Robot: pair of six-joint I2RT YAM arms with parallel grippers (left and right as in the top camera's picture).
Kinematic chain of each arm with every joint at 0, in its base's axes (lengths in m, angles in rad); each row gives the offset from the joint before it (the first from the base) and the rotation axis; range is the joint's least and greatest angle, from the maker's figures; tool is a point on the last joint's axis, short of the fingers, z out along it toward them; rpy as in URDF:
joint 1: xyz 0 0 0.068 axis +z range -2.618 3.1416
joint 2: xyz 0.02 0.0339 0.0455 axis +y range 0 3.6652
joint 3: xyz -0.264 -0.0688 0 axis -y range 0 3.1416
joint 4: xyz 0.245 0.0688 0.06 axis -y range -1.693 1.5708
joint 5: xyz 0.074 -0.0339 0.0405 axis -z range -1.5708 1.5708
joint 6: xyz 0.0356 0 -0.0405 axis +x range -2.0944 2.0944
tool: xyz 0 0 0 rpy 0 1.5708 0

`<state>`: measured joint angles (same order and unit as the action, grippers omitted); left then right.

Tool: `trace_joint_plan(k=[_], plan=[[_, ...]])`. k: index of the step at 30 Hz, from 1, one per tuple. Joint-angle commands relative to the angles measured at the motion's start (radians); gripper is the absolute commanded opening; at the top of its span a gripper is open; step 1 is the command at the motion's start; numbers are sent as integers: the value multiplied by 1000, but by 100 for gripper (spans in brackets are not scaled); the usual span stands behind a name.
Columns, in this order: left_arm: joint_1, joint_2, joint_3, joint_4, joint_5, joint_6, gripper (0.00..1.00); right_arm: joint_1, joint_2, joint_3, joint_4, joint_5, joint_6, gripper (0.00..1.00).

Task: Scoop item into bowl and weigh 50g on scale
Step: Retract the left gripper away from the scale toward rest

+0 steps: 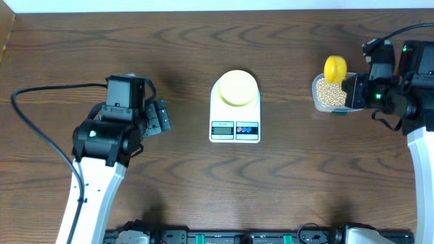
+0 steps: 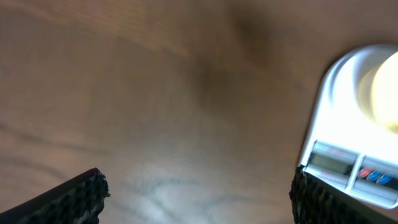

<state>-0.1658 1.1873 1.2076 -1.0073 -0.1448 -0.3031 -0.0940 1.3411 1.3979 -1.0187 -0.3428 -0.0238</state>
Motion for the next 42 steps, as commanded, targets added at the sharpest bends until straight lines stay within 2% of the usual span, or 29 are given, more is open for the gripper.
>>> trace_joint_plan(k=[1, 14, 30, 32, 38, 42], plan=[[5, 36, 5, -34, -21, 2, 96, -3, 11, 12, -38, -18, -33, 1], [5, 162, 5, -39, -21, 2, 96, -4, 11, 12, -30, -23, -7, 1], [5, 172, 5, -31, -21, 2, 96, -4, 11, 12, -29, -23, -3, 1], [5, 172, 5, 25, -20, -10, 96, -4, 11, 12, -22, -23, -4, 1], [5, 172, 5, 314, 186, -248, 96, -3, 12, 12, 80, -23, -19, 1], [5, 172, 5, 459, 242, -331, 96, -3, 12, 12, 127, -23, -19, 1]])
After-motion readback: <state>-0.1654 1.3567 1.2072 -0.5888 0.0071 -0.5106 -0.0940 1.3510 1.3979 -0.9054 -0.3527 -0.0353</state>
